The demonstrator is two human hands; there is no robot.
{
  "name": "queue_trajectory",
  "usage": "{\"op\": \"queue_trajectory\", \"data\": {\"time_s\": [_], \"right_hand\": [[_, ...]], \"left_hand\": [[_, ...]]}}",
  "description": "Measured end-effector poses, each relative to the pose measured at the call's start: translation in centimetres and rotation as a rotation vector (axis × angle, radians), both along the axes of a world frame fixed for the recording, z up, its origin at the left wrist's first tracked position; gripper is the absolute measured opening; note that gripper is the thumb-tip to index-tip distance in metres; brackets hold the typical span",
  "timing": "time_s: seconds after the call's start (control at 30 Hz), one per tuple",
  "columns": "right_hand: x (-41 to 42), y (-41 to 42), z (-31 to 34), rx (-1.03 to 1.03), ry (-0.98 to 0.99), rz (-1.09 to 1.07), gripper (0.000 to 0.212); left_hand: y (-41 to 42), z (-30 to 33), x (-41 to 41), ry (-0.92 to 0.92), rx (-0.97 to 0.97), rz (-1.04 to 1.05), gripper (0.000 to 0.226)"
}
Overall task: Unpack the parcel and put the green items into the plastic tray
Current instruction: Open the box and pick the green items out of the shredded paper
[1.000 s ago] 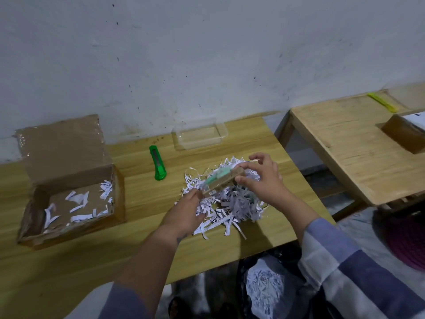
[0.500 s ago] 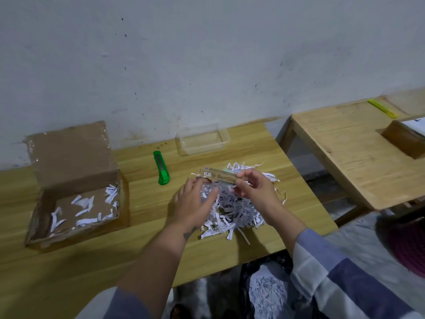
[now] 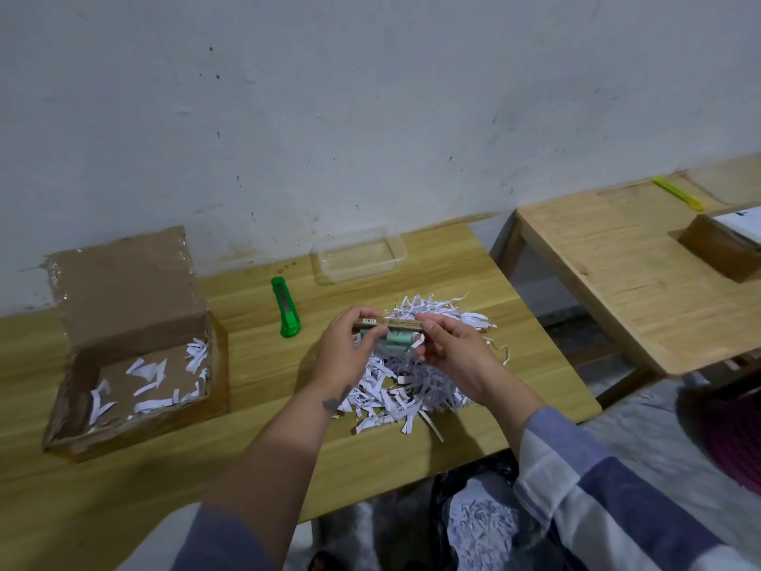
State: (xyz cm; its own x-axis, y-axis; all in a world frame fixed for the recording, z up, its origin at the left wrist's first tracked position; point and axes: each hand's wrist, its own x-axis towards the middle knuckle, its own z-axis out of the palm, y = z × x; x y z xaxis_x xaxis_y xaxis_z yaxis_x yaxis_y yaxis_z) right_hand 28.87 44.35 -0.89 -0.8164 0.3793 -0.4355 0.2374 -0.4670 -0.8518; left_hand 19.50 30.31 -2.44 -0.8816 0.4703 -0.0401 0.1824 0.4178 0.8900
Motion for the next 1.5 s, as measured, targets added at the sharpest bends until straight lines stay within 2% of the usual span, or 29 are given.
{"op": "queue_trajectory", "data": {"time_s": [0.03,0.07,0.17,0.2,0.27,0.33,0.43,0.47,0.57,0.63,0.7,0.77,0.87,0.97,1.03,1.13,1.2,1.3,1.43,1.5], "right_hand": [[0.0,0.1,-0.1,0.071,-0.037,0.018,0.019],[0.0,0.3,-0.3,0.238,-0.095,0.051,0.018],[-0.1,1.0,-1.0,0.969,-0.264,0.183,0.025],[-0.2,1.1,-1.1,1.148,-0.285,0.186,0.03],[-0.4,1.1,-0.7,1.371,-0.225,0.127,0.035],[-0.9,1.1,0.3,1.45,-0.131,0.158,0.034],[-2.1,1.1,1.0,1.478,-0.103,0.333,0.033],[-2.4,1.3,1.1,1.425,-0.108,0.351,0.033],[-2.8,2.0,1.4,0.999,-0.149,0.363,0.034],[-2.8,2.7,1.0,0.906,-0.211,0.391,0.032],[-2.6,3.3,0.3,0.828,-0.224,0.319,0.03],[-2.3,3.8,-0.2,0.83,-0.235,0.25,0.025],[-2.0,3.7,-0.3,0.953,-0.29,0.289,0.012],[-2.3,3.3,0.2,1.317,-0.415,0.385,0.031],[-2.5,3.1,0.9,1.459,-0.345,0.286,0.026],[-3.2,2.2,1.8,1.433,-0.025,0.317,0.028],[-3.7,1.8,1.4,1.411,0.079,0.362,0.029],[-4.2,2.3,0.8,1.286,0.055,0.339,0.031],[-4.6,3.7,0.6,0.982,-0.039,0.239,0.02],[-4.9,4.4,0.8,0.952,-0.055,0.205,0.019]], "left_hand": [[0.0,0.1,-0.2,-0.008,0.015,0.011,0.016],[0.0,0.2,-0.3,-0.021,0.018,0.018,0.014],[0.1,0.5,-0.8,-0.06,0.006,0.043,0.013],[0.1,0.5,-0.9,-0.075,0.01,0.043,0.013],[0.2,0.8,-1.2,-0.073,0.015,0.02,0.011],[0.5,1.4,-1.4,-0.053,0.009,-0.011,0.009],[1.1,2.2,-1.5,-0.046,0.024,-0.058,0.008],[1.3,2.5,-1.5,-0.051,0.024,-0.068,0.007],[1.5,2.3,-2.0,-0.054,0.003,-0.085,0.005],[1.2,1.8,-2.4,-0.072,-0.009,-0.048,0.007],[0.8,1.5,-2.7,-0.109,0.006,-0.01,0.013],[0.5,1.6,-2.9,-0.126,0.031,0.012,0.012],[0.2,2.0,-3.3,-0.143,0.072,0.048,0.006],[0.2,2.0,-3.6,-0.153,0.096,0.052,0.007],[0.3,2.1,-3.7,-0.141,0.08,0.042,0.008],[0.9,2.2,-3.7,-0.124,0.066,-0.009,0.009],[1.3,2.1,-3.8,-0.135,0.065,-0.027,0.007],[1.8,2.2,-3.7,-0.141,0.063,-0.047,0.006],[2.4,2.0,-3.7,-0.185,0.106,-0.03,0.014],[3.1,1.9,-3.8,-0.204,0.121,-0.019,0.022]]}}
